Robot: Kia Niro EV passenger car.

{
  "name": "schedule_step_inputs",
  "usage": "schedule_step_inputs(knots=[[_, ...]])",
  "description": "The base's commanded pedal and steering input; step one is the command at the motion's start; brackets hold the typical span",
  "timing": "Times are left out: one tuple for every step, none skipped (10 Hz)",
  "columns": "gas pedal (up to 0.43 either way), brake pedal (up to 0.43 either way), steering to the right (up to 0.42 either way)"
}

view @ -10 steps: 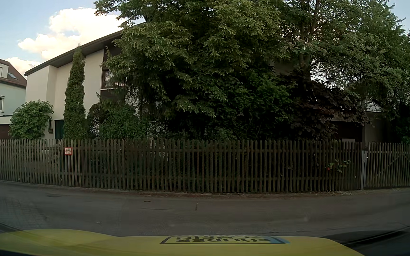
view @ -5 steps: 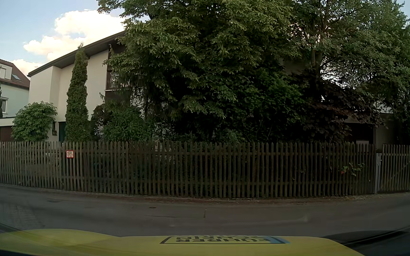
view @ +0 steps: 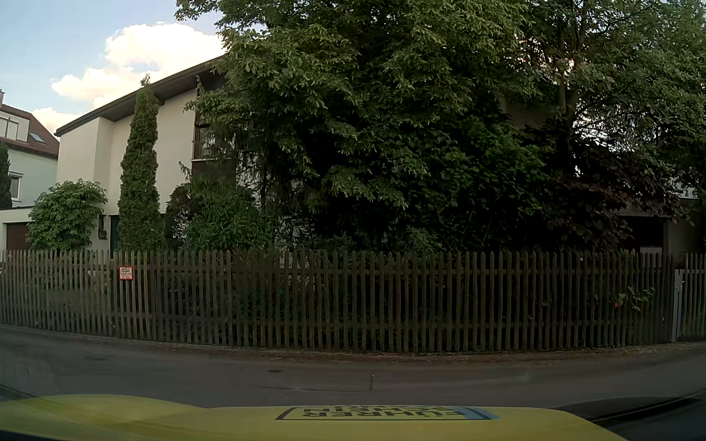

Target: Follow the waypoints while adhering to traffic rules and regulations

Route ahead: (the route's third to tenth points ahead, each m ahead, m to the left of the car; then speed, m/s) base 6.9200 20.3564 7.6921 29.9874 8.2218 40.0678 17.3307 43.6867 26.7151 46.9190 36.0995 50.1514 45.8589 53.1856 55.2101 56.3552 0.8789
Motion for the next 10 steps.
schedule_step_inputs(knots=[[0.000, 0.000, -0.434], [0.000, 0.000, -0.492], [0.000, 0.006, -0.532], [0.000, 0.000, -0.570], [0.000, 0.000, -0.583], [0.000, 0.006, -0.581], [0.000, 0.012, -0.570], [0.000, 0.012, -0.558], [0.000, 0.006, -0.558], [0.000, 0.012, -0.558]])
